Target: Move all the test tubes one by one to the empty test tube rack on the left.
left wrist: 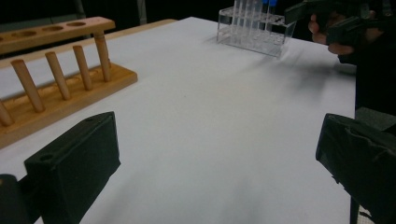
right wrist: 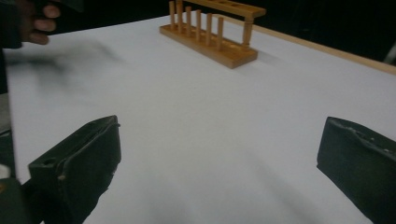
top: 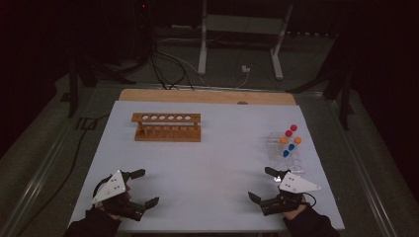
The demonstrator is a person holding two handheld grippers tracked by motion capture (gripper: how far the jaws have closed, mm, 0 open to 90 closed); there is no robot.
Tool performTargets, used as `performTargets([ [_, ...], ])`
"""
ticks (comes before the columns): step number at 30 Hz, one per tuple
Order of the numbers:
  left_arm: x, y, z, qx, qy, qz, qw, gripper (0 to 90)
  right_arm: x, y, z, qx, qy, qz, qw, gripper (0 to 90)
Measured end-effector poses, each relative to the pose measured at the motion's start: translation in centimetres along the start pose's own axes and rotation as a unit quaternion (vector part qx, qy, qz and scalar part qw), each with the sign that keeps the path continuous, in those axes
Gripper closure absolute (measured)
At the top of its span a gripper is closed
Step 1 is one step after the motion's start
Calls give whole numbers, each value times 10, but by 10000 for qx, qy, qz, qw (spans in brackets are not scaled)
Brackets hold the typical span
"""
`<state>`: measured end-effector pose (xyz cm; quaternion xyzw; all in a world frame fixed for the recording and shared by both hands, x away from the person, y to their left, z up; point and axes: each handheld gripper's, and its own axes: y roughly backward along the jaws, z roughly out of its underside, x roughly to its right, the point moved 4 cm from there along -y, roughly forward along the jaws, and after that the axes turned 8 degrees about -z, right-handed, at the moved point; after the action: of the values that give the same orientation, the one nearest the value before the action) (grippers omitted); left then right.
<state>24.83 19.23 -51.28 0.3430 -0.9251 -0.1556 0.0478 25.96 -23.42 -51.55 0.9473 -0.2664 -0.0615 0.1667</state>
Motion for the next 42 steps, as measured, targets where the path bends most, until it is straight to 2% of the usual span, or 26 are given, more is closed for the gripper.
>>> performTargets([
  [5, -2, 0, 1, -29, 31, -18, 10000, 4, 0, -3, 2, -185, 131, 48, 9997, 0],
  [7, -2, 0, 1, -38, 31, -23, 10000, 4, -1, -5, 2, -256, 105, 14, 9996, 0],
  [9, -1, 0, 0, -24, 48, -4, 10000, 4, -3, -5, 2, -330, 5, -115, 9994, 0],
  [11, -1, 0, 0, -36, 38, -6, 10000, 4, -5, -5, 0, -520, -30, -199, 9984, 0],
  [16, -2, 2, 0, 6, 61, 5, 10000, 4, -11, -7, -4, -638, -74, -372, 9972, 0],
  [20, -2, 2, 0, 17, 54, 9, 10000, 4, -18, -10, -7, -768, -69, -614, 9951, 0],
  [24, -2, 4, 0, 10, 40, -23, 10000, 4, -24, -8, -20, -579, -23, -767, 9954, 0],
  [25, -2, 4, 0, 19, 46, -23, 10000, 4, -26, -6, -30, -430, -1, -826, 9957, 0],
  [26, -2, 5, -1, 36, 43, -26, 10000, 4, -26, -6, -30, -430, -1, -826, 9957, 0],
  [30, -2, 5, 0, 30, 32, -32, 10000, 4, -27, 3, -47, -132, 80, -713, 9973, 0],
  [34, -1, 6, -1, 52, 57, -11, 10000, 4, -19, 12, -53, -26, 51, -498, 9987, 0],
  [38, -2, 7, -1, 57, 43, -26, 10000, 4, -10, 22, -59, 98, -2, -136, 9999, 0],
  [42, -2, 6, -1, 48, 43, -14, 10000, 4, 2, 32, -64, 166, -112, 265, 9994, 0],
])
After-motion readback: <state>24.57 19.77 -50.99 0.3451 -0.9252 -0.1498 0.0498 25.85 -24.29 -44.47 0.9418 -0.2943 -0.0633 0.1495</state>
